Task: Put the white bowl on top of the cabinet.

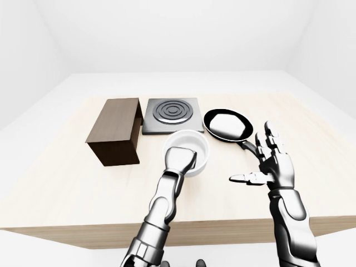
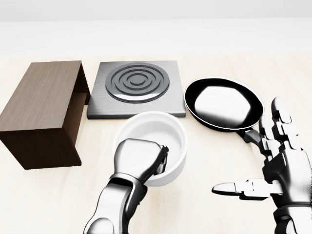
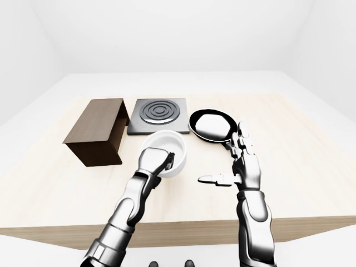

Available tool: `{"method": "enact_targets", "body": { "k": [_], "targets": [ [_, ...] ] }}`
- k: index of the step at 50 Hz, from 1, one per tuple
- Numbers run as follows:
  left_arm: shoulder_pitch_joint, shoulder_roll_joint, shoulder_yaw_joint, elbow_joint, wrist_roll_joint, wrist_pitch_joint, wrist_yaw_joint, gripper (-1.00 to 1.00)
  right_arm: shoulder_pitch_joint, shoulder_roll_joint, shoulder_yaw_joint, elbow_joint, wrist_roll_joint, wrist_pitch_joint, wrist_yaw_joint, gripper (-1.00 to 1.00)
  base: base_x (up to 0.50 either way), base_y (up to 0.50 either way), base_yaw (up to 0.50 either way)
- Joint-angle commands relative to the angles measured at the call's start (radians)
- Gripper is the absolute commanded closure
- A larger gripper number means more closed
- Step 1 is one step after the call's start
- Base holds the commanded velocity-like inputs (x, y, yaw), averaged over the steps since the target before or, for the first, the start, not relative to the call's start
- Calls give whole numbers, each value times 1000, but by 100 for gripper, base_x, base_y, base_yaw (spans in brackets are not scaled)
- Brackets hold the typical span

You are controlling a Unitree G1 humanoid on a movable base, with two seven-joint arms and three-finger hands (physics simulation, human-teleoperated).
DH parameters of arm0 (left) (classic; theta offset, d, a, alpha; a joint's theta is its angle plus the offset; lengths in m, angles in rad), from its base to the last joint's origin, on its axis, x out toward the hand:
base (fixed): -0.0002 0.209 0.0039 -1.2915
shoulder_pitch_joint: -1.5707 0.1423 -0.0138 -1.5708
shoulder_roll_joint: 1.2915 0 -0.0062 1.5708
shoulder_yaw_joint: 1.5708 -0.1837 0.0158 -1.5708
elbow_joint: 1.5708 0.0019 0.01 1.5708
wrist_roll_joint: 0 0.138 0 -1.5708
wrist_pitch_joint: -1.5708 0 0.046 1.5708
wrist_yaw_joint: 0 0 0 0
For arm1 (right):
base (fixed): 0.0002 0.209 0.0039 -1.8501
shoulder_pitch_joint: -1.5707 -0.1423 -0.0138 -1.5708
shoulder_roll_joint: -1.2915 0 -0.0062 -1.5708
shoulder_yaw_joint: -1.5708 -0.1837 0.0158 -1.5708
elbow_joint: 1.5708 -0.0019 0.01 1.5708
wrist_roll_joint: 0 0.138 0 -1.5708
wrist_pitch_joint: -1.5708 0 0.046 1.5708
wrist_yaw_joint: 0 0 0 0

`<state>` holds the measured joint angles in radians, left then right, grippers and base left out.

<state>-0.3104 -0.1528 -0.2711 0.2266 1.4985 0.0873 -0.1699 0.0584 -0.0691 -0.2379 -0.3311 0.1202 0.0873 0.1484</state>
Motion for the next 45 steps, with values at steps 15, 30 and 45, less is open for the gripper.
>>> {"method": "enact_targets", "body": {
  "k": [15,30,45],
  "targets": [
    [-155,37,87,-140,-6,0,-156,100,9,6,16,5,-17,0,9,-100,0,0,0],
    [-355,97,167,-153,-30,0,-292,100,14,10,24,5,-24,0,12,-100,0,0,0],
    [-619,210,239,-27,-140,0,-285,100,18,14,41,15,-42,0,12,-100,0,0,0]
  ]
}}
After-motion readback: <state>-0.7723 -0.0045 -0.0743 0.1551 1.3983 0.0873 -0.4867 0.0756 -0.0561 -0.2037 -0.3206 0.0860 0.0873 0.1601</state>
